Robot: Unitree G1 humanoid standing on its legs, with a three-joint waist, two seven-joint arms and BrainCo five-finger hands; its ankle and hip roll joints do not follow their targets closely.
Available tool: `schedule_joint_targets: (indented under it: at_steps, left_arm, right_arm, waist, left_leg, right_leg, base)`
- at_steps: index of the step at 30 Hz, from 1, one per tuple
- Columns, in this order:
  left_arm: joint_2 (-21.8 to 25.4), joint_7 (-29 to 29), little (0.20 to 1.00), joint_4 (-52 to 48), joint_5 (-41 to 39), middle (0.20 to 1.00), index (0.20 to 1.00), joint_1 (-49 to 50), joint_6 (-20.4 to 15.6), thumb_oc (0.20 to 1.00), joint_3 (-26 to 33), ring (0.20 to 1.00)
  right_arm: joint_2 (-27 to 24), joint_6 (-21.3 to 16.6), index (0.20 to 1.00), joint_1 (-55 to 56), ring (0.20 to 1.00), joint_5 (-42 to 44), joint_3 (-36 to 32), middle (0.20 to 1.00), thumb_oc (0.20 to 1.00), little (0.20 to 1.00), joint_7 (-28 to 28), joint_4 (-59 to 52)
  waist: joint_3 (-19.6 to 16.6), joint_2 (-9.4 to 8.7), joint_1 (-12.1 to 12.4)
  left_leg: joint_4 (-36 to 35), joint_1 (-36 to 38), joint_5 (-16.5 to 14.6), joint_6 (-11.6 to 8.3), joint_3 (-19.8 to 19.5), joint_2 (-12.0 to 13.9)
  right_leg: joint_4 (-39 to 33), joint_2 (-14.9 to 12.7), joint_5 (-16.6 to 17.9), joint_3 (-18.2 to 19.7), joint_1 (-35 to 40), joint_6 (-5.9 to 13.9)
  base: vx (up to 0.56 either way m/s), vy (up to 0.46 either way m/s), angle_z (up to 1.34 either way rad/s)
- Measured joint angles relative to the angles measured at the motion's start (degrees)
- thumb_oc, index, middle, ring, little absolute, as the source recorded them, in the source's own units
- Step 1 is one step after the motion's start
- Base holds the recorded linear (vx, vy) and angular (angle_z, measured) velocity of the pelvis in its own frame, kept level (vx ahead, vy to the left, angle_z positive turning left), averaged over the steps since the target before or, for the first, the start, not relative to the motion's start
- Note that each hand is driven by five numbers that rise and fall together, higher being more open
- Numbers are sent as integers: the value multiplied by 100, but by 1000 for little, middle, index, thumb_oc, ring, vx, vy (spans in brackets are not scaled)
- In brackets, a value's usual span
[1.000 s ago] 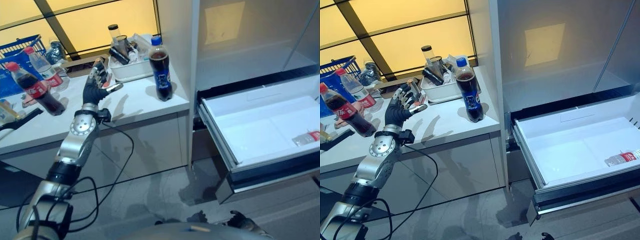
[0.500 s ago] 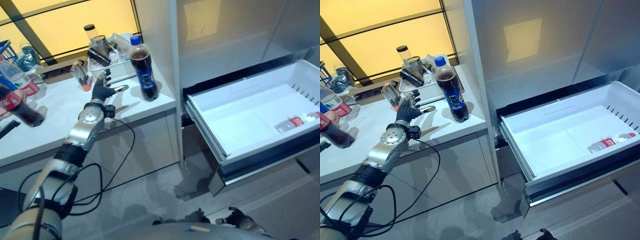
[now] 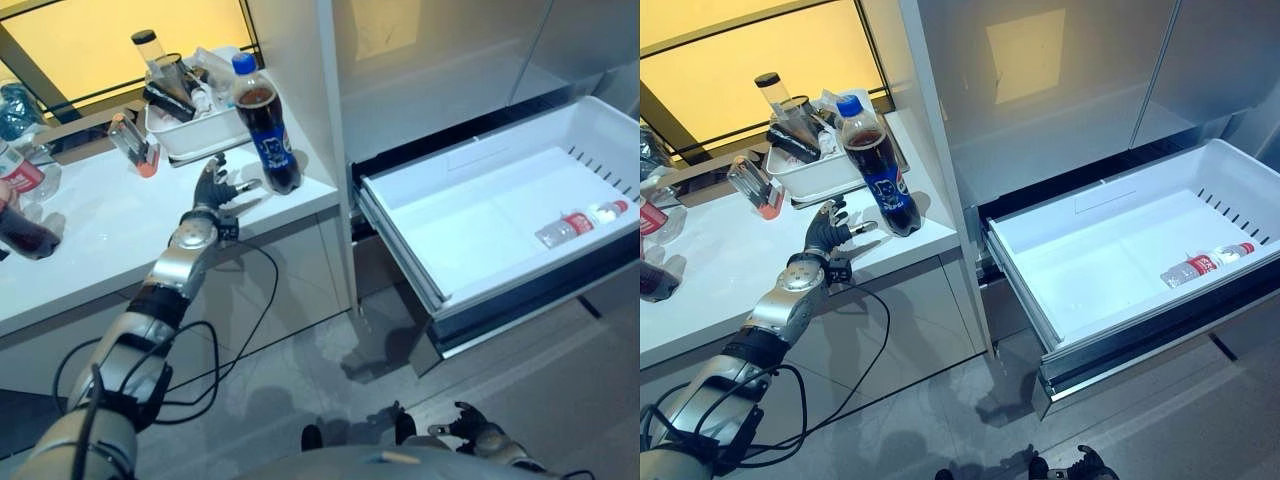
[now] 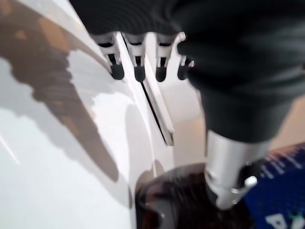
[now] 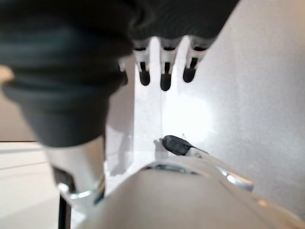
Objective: Take the drinks into the refrigerator
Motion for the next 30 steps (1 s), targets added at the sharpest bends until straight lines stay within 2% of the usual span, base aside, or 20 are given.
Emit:
schedule_joint_targets:
  at_steps: [9,15,22,24,27,30]
  left_arm:
    - [-5,76,1000,179,-92,1000,1000,-437,-27,1000,-58,1000]
    - [28,51,1000,450,-247,1000,1000,-1077,-32,1000,-446,1000]
    - [-15,-174,1000,795,-247,1000,1000,-1682,-28,1000,-913,1000]
    - [21,-233,1000,869,-253,1000,1000,-1739,-27,1000,-878,1000]
    - [35,-231,1000,840,-266,1000,1000,-1800,-189,1000,-850,1000]
    - [132,-404,1000,836,-496,1000,1000,-1814,-207,1000,-798,1000]
  right_arm:
    - [-19,-13,1000,-58,1000,69,-3,1000,1000,1000,-70,-55]
    - [-82,-86,1000,-149,1000,206,-24,1000,1000,1000,-71,-66]
    - [-70,-119,1000,-224,1000,233,-23,1000,1000,1000,-70,-59]
    - [-146,-264,1000,-236,1000,332,-158,1000,1000,1000,45,130]
    - [-366,-174,1000,-388,1000,386,-243,1000,1000,1000,50,478]
    - [-532,-137,1000,-346,1000,384,-265,1000,1000,1000,54,556]
  waist:
    - [173,16,-6]
    - [376,99,-49]
    - [406,117,-200]
    - [444,146,-319]
    - [570,204,-327]
    - [615,238,-339]
  left_leg:
    - [1,-83,2,1,72,-3]
    - [1,-163,20,26,148,-43]
    - [2,-246,26,35,240,-79]
    - [2,-246,26,35,301,-89]
    - [1,-262,25,36,379,-84]
    - [-1,-250,25,35,436,-73]
  right_leg:
    - [0,-7,17,43,-116,3]
    - [7,-46,68,115,-225,29]
    - [29,-83,80,175,-336,51]
    - [30,-93,80,211,-358,56]
    - [30,-86,102,307,-414,58]
    - [28,-74,108,343,-424,51]
  base:
    - [-5,3,-2]
    - [-12,13,-6]
    - [5,7,-3]
    - [-21,16,-8]
    - [-4,2,-13]
    - [32,4,-9]
